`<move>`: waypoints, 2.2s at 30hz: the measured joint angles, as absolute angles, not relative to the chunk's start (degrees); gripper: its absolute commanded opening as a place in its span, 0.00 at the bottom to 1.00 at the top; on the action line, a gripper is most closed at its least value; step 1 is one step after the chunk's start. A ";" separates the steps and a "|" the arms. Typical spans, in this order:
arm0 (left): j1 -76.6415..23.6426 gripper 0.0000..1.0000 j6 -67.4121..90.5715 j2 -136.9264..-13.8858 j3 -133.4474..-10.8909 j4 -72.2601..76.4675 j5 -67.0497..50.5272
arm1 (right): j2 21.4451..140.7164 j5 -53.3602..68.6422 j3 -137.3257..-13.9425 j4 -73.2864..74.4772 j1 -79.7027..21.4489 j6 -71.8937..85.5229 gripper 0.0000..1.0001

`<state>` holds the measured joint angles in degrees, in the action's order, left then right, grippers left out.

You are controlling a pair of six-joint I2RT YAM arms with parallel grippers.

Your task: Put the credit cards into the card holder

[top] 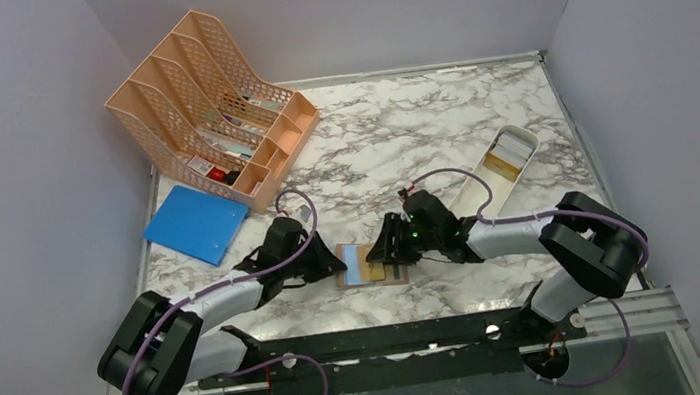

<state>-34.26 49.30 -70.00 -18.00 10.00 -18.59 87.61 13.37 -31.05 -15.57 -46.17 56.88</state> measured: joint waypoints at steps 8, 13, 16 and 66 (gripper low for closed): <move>-34.74 0.14 49.71 -70.15 -18.00 10.15 -18.59 | 87.61 12.93 -33.39 -11.68 -46.46 55.75 0.53; -35.11 0.14 49.71 -70.22 -18.00 10.17 -18.59 | 86.98 12.25 -34.33 -8.19 -46.52 54.26 0.53; -35.29 0.14 49.71 -70.41 -18.06 10.17 -18.59 | 86.94 12.25 -34.59 -7.38 -46.54 53.76 0.53; -36.88 0.22 50.09 -70.65 -18.37 11.20 -18.61 | 93.38 16.80 -40.12 -5.98 -47.59 47.00 0.34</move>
<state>-36.88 50.09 -70.65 -18.37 11.20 -18.61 93.38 16.80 -40.12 -5.98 -47.59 47.00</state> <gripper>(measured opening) 0.190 0.304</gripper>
